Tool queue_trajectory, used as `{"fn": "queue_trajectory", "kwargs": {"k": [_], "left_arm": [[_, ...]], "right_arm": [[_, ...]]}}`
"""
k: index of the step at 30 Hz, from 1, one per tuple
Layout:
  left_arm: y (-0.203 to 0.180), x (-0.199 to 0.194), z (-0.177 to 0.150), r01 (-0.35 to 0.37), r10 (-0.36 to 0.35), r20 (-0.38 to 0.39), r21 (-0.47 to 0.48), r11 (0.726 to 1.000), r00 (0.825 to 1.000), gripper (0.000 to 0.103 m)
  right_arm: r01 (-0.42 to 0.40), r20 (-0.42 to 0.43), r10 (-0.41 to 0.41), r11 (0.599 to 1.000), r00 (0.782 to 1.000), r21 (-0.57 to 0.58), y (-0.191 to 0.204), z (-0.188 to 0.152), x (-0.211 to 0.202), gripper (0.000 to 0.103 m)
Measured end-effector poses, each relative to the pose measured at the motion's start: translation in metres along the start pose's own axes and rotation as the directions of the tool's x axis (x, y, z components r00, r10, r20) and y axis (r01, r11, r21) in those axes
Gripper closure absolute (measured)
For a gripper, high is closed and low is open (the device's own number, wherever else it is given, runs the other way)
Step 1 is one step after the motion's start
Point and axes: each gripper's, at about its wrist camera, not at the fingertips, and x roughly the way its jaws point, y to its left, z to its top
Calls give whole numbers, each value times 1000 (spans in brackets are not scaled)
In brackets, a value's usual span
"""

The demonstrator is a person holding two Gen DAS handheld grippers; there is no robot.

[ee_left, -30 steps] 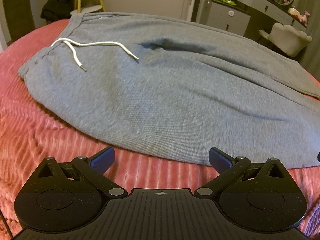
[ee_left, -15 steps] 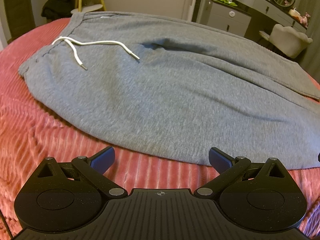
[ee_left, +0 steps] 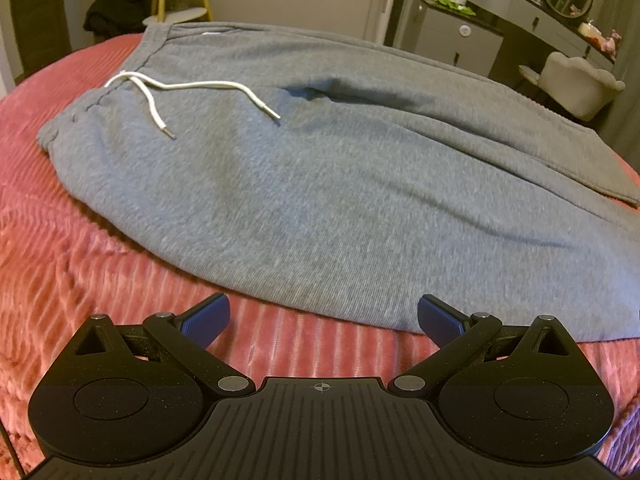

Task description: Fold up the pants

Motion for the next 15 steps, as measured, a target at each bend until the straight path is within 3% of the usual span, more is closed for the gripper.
{"fn": "queue_trajectory", "kwargs": {"k": [15], "left_arm": [[3,-5,1,21,-21,12,-25,999,1000,0]], "right_arm": [[-33,15,34,999,999,-29,5,-3,0,4]]}}
